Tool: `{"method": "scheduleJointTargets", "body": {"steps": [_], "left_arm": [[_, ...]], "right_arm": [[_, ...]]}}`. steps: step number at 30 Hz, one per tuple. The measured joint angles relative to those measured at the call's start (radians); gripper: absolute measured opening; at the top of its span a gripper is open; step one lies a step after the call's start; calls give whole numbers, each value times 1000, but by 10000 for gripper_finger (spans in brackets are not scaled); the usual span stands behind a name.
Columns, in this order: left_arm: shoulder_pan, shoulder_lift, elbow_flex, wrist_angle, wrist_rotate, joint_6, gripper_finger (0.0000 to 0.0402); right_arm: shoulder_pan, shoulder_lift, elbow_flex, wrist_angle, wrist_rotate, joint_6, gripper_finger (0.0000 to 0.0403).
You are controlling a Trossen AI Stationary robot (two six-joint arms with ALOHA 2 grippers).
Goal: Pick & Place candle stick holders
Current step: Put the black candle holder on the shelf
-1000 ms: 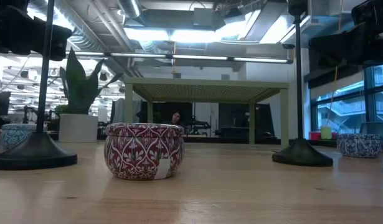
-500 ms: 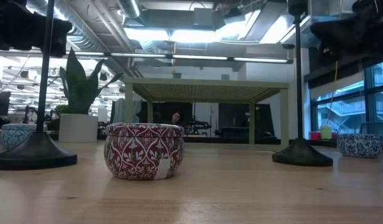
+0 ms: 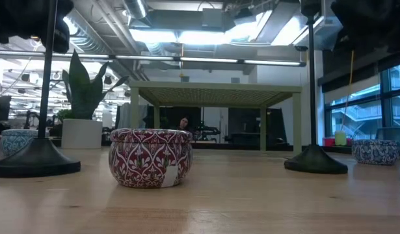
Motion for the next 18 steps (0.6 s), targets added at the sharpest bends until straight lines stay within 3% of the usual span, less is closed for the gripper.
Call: {"method": "scheduleJointTargets", "body": {"steps": [5, 11, 18], "left_arm": [[0, 8, 84, -33, 26, -9, 83], [0, 76, 281, -277, 141, -42, 118], [-1, 223, 573, -632, 446, -204, 115]], "right_arm": [[0, 0, 0, 42, 0, -1, 122], [0, 0, 0, 84, 0, -1, 149], [0, 0, 0, 83, 0, -25, 146]]}}
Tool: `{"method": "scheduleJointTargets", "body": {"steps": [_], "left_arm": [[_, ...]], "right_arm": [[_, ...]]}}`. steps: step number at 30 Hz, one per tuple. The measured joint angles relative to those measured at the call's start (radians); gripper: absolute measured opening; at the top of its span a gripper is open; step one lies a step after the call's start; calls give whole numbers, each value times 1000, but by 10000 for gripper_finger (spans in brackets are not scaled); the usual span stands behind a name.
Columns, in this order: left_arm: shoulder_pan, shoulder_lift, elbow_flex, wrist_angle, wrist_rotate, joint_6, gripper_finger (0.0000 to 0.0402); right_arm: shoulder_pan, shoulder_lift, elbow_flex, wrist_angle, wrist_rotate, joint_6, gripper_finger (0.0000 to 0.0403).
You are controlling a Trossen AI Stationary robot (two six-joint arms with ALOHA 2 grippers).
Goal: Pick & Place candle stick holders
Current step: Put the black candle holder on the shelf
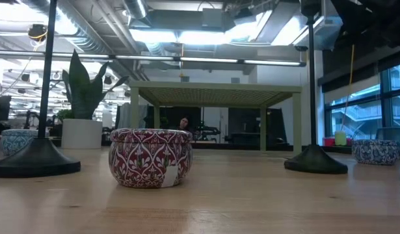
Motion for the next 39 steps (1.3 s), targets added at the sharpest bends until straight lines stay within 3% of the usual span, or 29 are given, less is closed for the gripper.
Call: {"method": "scheduleJointTargets", "body": {"steps": [3, 5, 13, 18, 23, 26, 39], "left_arm": [[-1, 52, 80, -148, 143, -32, 108], [-2, 74, 94, -182, 181, -38, 104], [-16, 125, 37, -202, 203, -69, 100], [-16, 159, 23, -101, 113, -60, 112], [-16, 214, 23, -65, -134, -23, 128], [-16, 282, 23, -61, -220, -20, 141], [-16, 500, 23, -11, -280, -93, 199]], "right_arm": [[0, 0, 0, 0, 0, -32, 145], [0, 0, 0, 0, 0, -32, 145], [0, 0, 0, -1, 0, -27, 145], [0, 0, 0, 0, 1, -28, 145], [0, 0, 0, 9, 3, -30, 145], [0, 0, 0, 15, 3, -48, 145], [0, 0, 0, 22, 3, -57, 145]]}}
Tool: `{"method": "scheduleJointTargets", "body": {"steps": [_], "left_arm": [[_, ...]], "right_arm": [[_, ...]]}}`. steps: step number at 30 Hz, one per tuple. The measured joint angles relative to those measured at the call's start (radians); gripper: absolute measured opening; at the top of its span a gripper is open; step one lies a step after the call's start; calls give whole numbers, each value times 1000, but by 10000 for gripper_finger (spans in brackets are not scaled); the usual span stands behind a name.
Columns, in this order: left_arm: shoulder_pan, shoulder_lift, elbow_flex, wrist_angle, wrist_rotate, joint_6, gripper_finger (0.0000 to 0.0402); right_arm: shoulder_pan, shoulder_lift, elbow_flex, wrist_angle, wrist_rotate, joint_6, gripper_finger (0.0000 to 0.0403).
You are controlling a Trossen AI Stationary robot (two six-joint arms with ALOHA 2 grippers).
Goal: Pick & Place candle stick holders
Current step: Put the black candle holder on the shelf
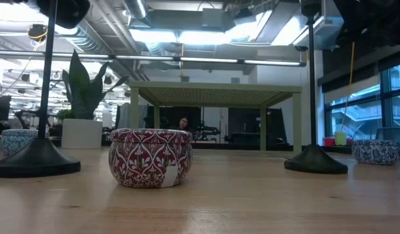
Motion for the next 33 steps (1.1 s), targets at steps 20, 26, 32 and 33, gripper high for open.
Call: {"method": "scheduleJointTargets", "body": {"steps": [20, 26, 32, 33], "left_arm": [[0, 203, -1, 166, 23, -26, 226], [0, 224, -1, 227, 83, -24, 226], [0, 227, -1, 230, 86, -13, 224], [0, 227, -1, 230, 86, -13, 221]], "right_arm": [[0, 0, 0, 0, 0, 2, 145], [0, 0, 0, 0, 0, 0, 145], [0, 0, 0, 0, 0, 0, 145], [0, 0, 0, 0, 0, 0, 145]]}}
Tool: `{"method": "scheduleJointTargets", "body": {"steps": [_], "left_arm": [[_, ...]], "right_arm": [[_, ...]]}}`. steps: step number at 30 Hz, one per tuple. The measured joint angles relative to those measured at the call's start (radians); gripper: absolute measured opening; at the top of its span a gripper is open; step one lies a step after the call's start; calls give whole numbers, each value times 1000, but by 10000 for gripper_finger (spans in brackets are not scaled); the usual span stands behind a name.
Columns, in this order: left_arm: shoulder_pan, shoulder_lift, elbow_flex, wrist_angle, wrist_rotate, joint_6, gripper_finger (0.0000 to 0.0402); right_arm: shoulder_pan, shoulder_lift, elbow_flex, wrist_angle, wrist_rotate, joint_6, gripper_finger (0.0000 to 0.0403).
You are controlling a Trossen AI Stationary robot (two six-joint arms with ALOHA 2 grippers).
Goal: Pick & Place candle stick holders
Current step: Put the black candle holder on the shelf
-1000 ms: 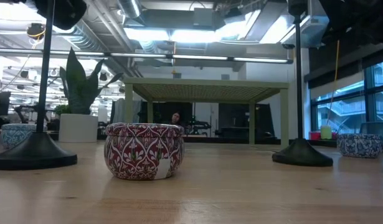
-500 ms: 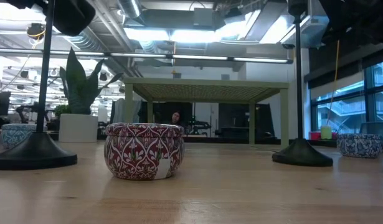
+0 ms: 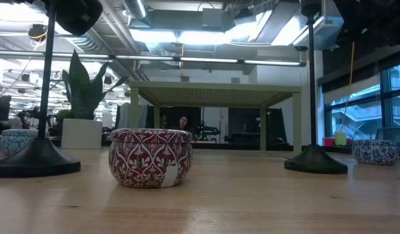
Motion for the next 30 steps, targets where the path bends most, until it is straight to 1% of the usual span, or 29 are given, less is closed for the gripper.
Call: {"method": "scheduleJointTargets", "body": {"steps": [4, 8, 12, 15, 20, 26, 30], "left_arm": [[0, 0, 0, 4, 1, 31, 194], [0, 0, 0, 27, 2, 65, 151], [0, -1, 0, 35, 9, 68, 108], [0, -1, 0, 54, 10, 71, 79], [0, -1, 0, 101, 0, 124, 36], [0, -1, 0, 189, -23, 138, 33], [0, -1, 17, 260, -72, 143, 46]], "right_arm": [[0, 0, 0, 0, 0, 0, 145], [0, 0, 0, 0, 0, 0, 145], [0, 0, 0, 0, 0, 0, 145], [0, 0, 0, 0, 0, 0, 145], [0, 0, 0, 0, 0, 0, 145], [0, 0, 0, 0, 0, 0, 145], [0, 0, 0, 0, 6, 0, 145]]}}
